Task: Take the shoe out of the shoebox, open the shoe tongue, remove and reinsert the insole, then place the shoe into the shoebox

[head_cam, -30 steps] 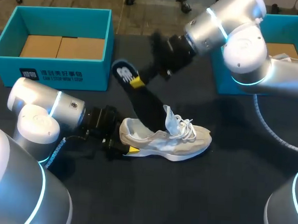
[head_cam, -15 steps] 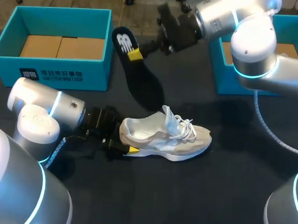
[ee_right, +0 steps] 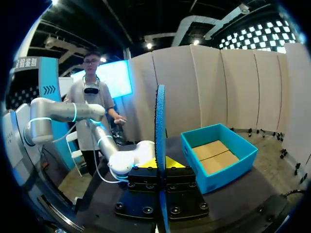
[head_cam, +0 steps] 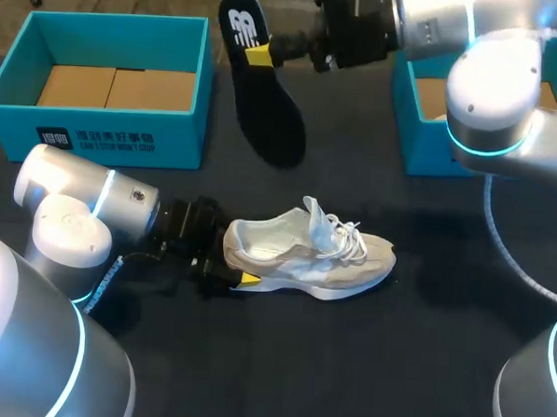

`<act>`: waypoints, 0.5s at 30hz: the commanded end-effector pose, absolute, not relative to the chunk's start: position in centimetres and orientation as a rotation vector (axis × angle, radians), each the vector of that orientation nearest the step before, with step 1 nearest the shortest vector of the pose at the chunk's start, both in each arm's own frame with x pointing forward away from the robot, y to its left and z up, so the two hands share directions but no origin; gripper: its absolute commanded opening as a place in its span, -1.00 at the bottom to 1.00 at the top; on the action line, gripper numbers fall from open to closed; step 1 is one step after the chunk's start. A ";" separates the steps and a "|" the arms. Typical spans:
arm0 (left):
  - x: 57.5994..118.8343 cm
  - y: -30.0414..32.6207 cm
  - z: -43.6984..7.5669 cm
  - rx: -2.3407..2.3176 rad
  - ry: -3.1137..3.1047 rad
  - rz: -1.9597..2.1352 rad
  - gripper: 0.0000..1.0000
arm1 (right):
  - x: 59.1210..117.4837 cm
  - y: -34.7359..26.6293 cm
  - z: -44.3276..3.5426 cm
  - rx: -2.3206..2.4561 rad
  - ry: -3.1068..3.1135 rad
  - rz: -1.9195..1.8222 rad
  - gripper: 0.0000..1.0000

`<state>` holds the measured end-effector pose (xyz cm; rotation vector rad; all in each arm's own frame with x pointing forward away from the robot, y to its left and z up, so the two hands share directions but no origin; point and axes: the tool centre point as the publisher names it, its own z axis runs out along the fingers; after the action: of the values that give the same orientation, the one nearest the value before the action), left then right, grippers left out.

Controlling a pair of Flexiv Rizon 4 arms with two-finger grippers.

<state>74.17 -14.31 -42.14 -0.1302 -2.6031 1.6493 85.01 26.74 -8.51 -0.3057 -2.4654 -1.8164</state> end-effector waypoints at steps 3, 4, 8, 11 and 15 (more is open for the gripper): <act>74.1 -14.3 -42.2 -0.130 -2.605 1.648 -1.00 | 84.5 26.4 -8.6 -0.320 -2.470 -1.828 -1.00; 74.1 -14.3 -42.2 -0.130 -2.605 1.648 -1.00 | 84.5 26.4 -8.6 -0.320 -2.470 -1.828 -1.00; 74.1 -14.3 -42.2 -0.130 -2.605 1.648 -1.00 | 84.5 26.4 -8.6 -0.320 -2.470 -1.828 -1.00; 74.1 -14.3 -42.2 -0.130 -2.605 1.648 -1.00 | 84.5 26.4 -8.6 -0.320 -2.470 -1.828 -1.00; 74.1 -14.3 -42.2 -0.130 -2.605 1.648 -1.00 | 84.5 26.1 -8.5 -0.324 -2.450 -1.840 -1.00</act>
<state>74.16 -14.32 -42.13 -0.1303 -2.6030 1.6494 84.55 26.25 -8.52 -0.3222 -2.4656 -1.8275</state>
